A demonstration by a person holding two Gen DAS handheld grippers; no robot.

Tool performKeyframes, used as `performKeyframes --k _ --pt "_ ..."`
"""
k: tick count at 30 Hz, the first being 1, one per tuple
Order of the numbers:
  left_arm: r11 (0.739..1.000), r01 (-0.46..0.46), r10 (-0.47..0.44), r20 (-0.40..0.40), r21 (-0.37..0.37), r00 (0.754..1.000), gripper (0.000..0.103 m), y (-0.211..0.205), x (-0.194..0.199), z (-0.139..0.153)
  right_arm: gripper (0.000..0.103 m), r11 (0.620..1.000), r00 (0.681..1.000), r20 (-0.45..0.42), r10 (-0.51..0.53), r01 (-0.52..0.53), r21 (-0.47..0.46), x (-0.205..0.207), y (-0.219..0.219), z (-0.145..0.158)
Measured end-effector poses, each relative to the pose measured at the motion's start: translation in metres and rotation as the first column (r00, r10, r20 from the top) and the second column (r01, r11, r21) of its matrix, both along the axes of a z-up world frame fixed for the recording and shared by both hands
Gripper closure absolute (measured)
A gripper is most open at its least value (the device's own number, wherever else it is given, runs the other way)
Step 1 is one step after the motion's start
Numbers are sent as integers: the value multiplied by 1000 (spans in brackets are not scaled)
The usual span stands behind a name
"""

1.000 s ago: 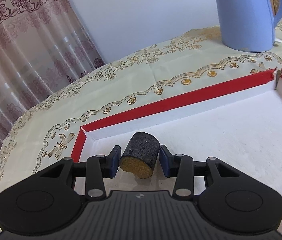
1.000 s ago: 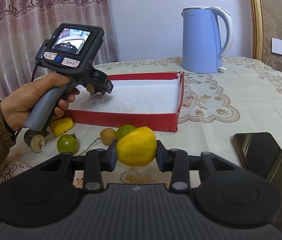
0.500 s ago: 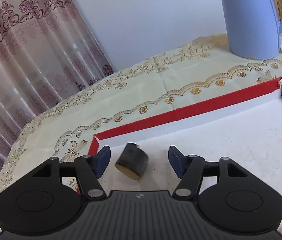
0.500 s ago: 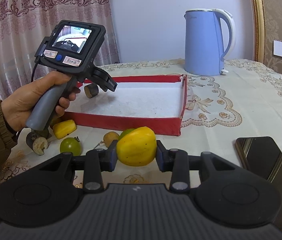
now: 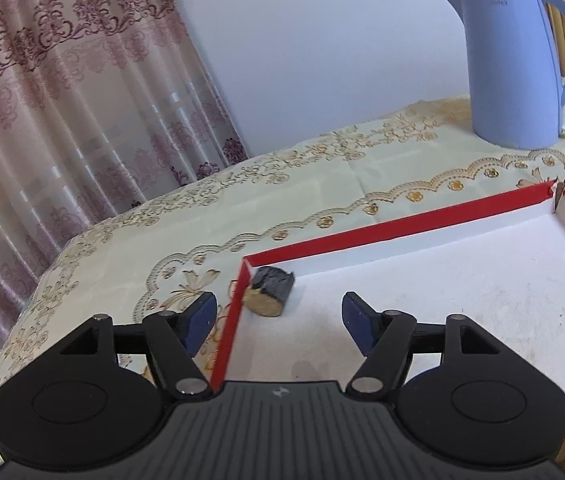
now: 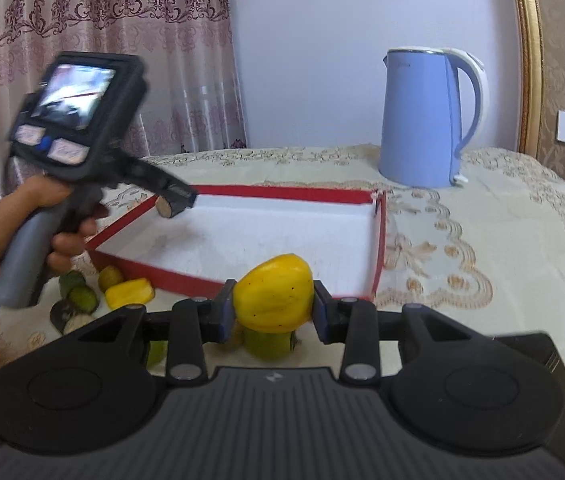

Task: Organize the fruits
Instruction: 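Raise the left gripper away while the right gripper drops the yellow fruit into the tray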

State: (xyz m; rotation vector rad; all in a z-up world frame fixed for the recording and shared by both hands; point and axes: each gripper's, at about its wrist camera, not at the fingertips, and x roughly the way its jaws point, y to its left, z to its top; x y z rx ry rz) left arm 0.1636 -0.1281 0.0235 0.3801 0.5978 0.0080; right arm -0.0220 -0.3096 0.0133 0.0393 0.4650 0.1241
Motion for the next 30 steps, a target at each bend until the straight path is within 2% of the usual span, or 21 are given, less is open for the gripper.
performKeyframes --k 7,25,27,29,30 --pt "1000 -9 10 19 -15 1000 34 15 -18 7 67 999 1000 -12 -14 13 -30 37 -1 7" --pt "998 -55 55 20 -24 998 32 47 -41 5 67 997 990 -112 -82 82 -2 154 2 4" --pt "998 -59 59 18 -26 998 32 49 -42 4 62 995 987 -127 -98 98 -3 163 3 1" --pt "998 -63 63 17 -27 998 32 52 -42 4 46 994 984 -136 -112 109 -28 169 6 -3" --pt "998 -63 64 16 -26 998 32 53 -43 3 41 992 983 -134 -122 117 -42 169 8 -3"
